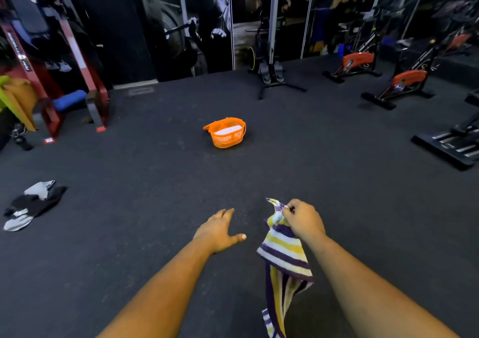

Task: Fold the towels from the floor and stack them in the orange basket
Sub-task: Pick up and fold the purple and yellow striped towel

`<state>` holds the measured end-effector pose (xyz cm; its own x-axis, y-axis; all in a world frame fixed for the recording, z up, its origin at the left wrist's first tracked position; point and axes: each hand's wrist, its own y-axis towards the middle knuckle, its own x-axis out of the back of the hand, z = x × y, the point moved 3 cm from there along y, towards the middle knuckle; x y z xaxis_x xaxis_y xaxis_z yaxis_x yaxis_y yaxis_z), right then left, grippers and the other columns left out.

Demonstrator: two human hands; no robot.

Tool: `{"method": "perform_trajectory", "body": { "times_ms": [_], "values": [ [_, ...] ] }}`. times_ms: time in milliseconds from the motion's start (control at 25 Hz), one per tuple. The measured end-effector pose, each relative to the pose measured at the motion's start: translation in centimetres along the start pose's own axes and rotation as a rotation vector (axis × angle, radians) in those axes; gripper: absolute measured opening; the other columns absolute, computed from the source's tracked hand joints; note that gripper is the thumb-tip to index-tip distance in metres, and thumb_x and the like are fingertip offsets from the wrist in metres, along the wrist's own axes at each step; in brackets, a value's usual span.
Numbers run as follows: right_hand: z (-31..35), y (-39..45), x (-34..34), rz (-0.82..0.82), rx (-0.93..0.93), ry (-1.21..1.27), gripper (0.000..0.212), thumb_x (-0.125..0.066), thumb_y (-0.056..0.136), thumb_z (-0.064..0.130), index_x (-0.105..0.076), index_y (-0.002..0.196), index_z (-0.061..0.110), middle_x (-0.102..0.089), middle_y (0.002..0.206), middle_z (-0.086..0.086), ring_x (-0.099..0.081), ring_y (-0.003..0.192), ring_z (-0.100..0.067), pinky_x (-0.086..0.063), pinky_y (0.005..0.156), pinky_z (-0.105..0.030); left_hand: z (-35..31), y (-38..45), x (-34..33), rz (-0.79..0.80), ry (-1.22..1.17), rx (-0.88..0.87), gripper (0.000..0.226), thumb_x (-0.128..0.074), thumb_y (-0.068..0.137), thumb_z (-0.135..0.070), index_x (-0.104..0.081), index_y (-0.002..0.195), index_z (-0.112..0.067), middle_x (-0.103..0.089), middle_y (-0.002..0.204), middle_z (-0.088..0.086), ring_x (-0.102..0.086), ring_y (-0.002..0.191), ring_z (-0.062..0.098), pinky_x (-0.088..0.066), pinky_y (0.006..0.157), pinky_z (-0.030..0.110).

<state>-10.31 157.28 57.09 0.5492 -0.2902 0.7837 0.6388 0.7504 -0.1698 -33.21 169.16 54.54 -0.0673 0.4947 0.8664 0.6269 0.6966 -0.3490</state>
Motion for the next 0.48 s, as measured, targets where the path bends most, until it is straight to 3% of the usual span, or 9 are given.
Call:
{"method": "perform_trajectory", "body": {
  "times_ms": [200, 480],
  "values": [
    [3.5, 14.7, 2.3, -0.002, 0.053, 0.0, 0.015, -0.056, 0.091, 0.031, -0.062, 0.08, 0.023, -0.066, 0.071, 0.004, -0.063, 0.068, -0.017, -0.054, 0.064, -0.039, -1.3, 12.4, 5.2, -0.044, -0.047, 0.029, 0.101, -0.059, 0.087, -0.071, -0.007, 0.163, -0.028, -0.013, 0.17, 0.0, -0.021, 0.154, 0.023, -0.036, 0.118, 0.045],
    [10.8, 35.7, 0.5, -0.004, 0.065, -0.045, 0.016, -0.055, 0.093, 0.029, -0.061, 0.079, 0.023, -0.065, 0.075, 0.004, -0.06, 0.069, -0.014, -0.046, 0.059, -0.032, 3.0, 33.2, 13.2, -0.075, -0.095, 0.065, 0.103, -0.06, 0.086, -0.072, -0.008, 0.163, -0.028, -0.013, 0.17, 0.001, -0.021, 0.154, 0.024, -0.038, 0.117, 0.045]
  ]
}}
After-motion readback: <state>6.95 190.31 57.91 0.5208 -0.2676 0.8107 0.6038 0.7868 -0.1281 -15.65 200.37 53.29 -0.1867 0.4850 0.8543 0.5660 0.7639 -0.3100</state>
